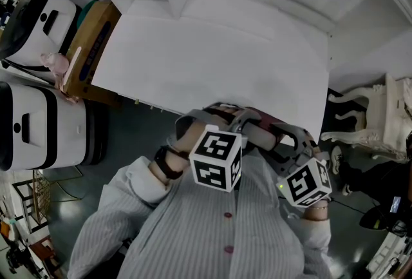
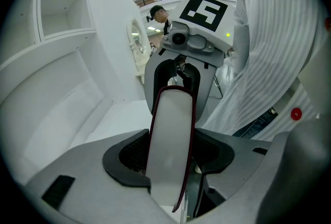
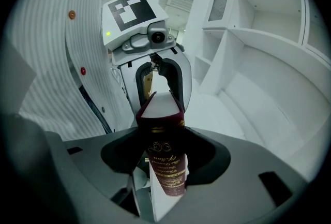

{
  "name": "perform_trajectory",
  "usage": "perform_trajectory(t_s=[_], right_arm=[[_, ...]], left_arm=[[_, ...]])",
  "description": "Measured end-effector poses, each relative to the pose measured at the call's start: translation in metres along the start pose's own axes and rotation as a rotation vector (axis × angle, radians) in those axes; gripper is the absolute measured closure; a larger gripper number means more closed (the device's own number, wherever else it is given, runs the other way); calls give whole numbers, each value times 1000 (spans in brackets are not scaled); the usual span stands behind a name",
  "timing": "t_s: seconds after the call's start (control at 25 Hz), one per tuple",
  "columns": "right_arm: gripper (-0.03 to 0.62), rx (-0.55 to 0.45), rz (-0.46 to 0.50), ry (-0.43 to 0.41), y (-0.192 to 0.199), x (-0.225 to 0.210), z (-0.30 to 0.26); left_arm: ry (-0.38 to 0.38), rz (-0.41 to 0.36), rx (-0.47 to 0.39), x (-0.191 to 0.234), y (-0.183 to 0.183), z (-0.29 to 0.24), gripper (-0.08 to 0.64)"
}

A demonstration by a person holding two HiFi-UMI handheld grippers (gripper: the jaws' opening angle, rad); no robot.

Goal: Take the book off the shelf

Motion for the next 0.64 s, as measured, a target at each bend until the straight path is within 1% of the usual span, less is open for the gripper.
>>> perform_trajectory(t_s=[0.44,0.64], right_arm=[[360,3,13,-10,-1,-2,0],[360,15,27,-12,1,-6,2]], left_arm=[[-2,23,-8,1,1,0,310],[-2,15,-9,4,-2,-1,310]])
Point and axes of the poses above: the fingertips, and each gripper's own axes: z backward along the fingers, x to its left, y out of its underside, the point moved 8 cm from there along z, backward along the fingers, and after that the axes turned 9 degrees about x, right-handed, at the moved point
